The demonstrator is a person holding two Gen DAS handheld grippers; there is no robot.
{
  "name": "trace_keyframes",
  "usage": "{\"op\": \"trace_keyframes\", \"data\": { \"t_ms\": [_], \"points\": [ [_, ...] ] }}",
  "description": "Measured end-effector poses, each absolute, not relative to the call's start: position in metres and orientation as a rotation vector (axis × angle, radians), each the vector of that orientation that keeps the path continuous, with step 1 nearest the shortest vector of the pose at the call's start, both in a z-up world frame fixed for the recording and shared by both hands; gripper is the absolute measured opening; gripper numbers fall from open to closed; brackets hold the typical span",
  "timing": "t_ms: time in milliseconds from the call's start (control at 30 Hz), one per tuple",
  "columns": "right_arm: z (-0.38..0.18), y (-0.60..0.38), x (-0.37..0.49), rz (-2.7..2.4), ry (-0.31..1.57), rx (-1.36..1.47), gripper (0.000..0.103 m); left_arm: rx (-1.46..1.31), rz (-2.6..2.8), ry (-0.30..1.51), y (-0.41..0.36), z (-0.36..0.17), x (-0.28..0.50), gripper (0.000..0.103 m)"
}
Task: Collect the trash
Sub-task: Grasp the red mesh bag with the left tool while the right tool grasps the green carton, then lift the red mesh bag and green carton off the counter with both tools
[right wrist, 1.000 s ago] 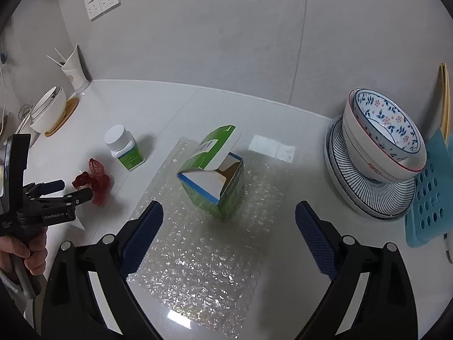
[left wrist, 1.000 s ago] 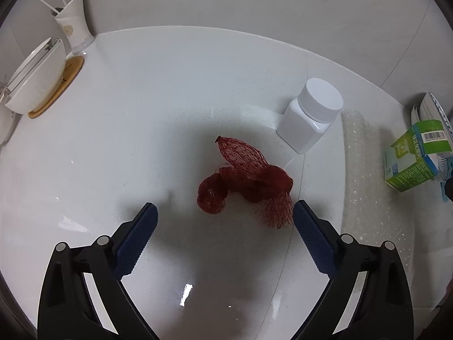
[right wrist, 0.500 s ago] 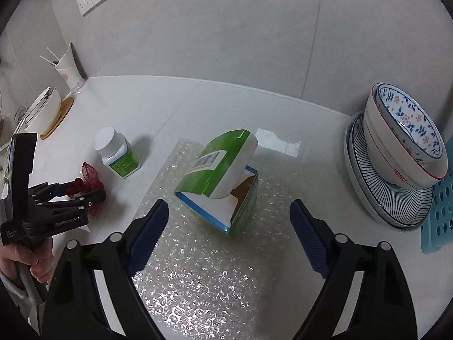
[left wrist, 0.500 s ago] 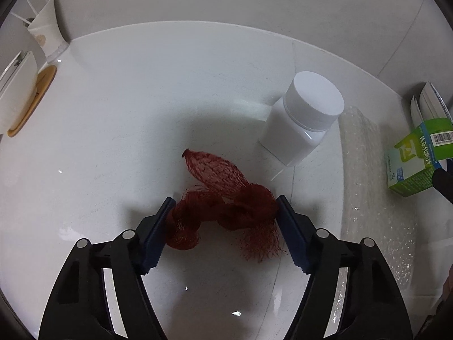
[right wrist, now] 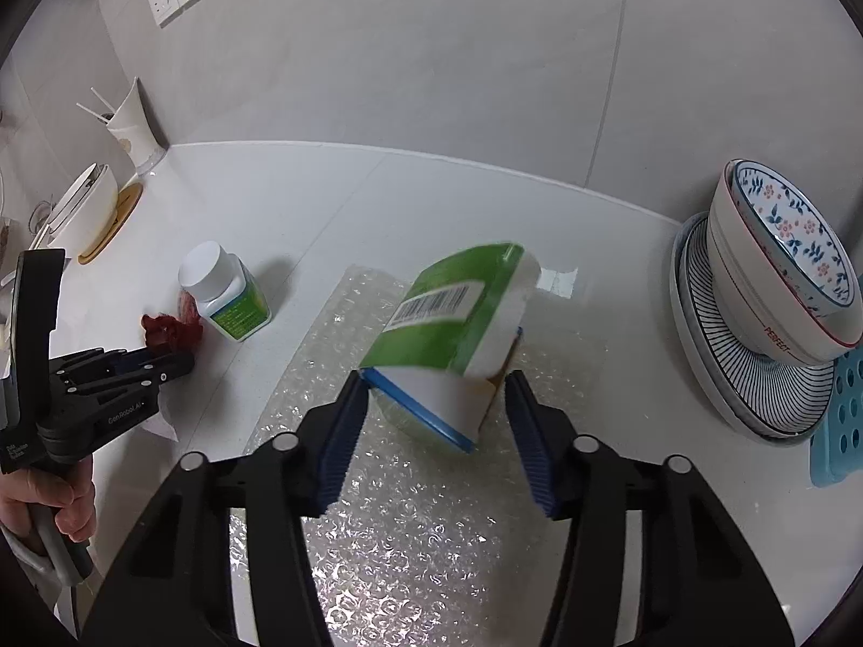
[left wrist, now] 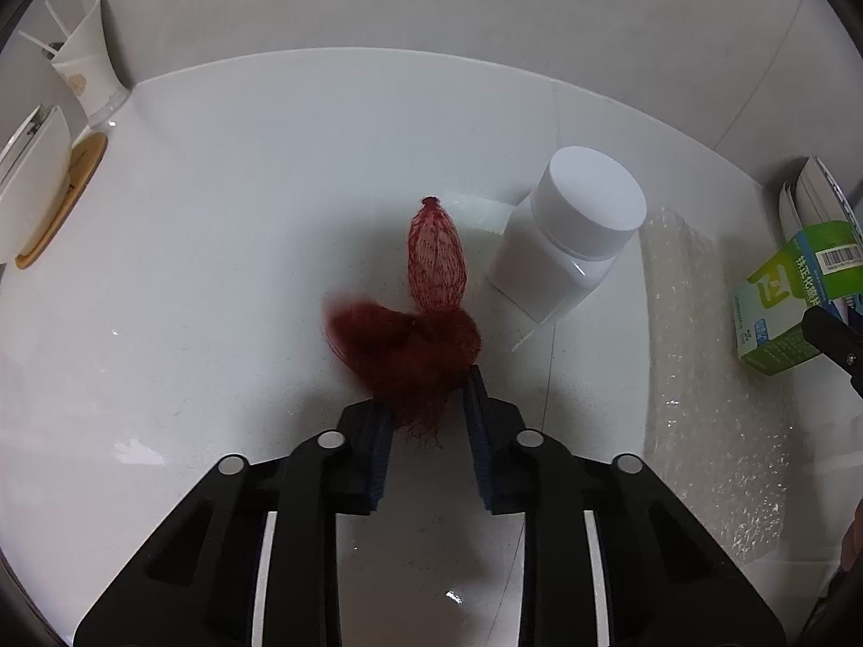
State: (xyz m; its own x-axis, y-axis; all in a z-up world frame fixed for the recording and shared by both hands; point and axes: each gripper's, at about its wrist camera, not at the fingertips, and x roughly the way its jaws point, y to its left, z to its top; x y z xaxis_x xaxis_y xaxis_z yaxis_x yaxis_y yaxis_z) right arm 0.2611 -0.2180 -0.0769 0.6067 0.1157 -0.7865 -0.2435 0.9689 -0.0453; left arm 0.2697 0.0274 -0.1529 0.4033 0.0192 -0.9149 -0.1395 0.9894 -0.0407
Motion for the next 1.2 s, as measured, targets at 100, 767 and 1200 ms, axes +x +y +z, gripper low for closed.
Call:
{"op": "trace_keyframes", "data": {
  "t_ms": [100,767,1200],
  "points": [
    [-0.076,-0.219,0.261,0.214,0.889,-0.141,0.048,-0.13,0.092,1.148,0.028,-0.153,0.269,0.009],
    [-0.063,-0.227,0.248,0.214,0.858,-0.135,0.047,-0.122,0.09,1.103,0.017,-0.13,0.249,0.006],
    [-0.043,-0.231,0.22,0.215,0.825,-0.139,0.047,-0.13,0.082,1.084,0.008,-0.107,0.228,0.006]
  ]
}}
